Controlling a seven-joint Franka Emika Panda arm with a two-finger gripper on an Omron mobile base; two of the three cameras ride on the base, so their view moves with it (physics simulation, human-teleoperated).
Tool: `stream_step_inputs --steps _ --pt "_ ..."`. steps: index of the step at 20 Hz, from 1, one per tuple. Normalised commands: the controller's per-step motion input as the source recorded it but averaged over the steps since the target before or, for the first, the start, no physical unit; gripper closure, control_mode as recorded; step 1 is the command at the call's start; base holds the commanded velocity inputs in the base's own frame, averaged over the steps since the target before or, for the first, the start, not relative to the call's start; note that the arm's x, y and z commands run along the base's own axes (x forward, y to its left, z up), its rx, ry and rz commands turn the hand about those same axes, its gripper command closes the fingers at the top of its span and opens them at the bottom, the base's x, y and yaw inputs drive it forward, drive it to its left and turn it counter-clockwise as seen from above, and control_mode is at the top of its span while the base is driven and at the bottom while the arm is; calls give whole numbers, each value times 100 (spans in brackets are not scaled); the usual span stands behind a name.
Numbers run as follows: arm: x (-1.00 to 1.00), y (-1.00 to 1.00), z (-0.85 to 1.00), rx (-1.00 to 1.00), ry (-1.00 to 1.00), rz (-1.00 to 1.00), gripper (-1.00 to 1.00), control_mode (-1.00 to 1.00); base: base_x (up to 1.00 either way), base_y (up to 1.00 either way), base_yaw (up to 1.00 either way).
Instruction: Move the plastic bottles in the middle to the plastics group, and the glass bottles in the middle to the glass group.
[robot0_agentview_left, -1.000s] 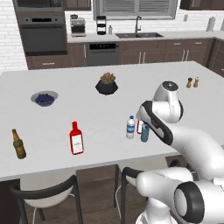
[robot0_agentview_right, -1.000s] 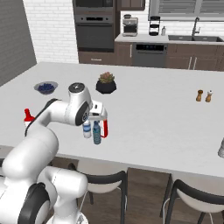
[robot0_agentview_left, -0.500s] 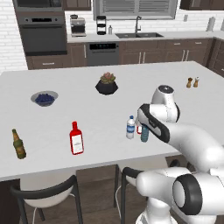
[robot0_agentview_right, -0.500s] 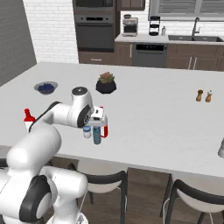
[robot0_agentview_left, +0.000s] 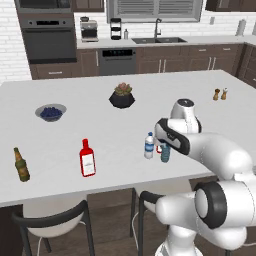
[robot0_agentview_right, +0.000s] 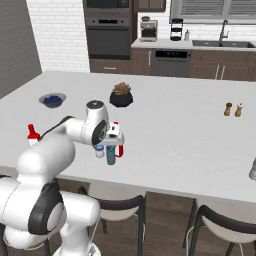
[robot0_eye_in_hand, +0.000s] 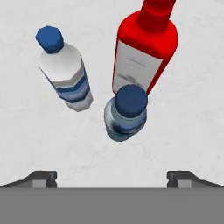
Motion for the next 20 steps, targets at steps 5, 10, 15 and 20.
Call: stream_step_inputs --steps 5,10,15,20 --pt "17 0 -23 0 0 1 -100 -100 0 0 0" --pt "13 0 -28 0 0 0 -100 -100 0 0 0" --pt "16 -3 -2 0 0 0 -100 -100 0 0 0" --pt "17 -1 0 0 0 0 -100 -100 0 0 0"
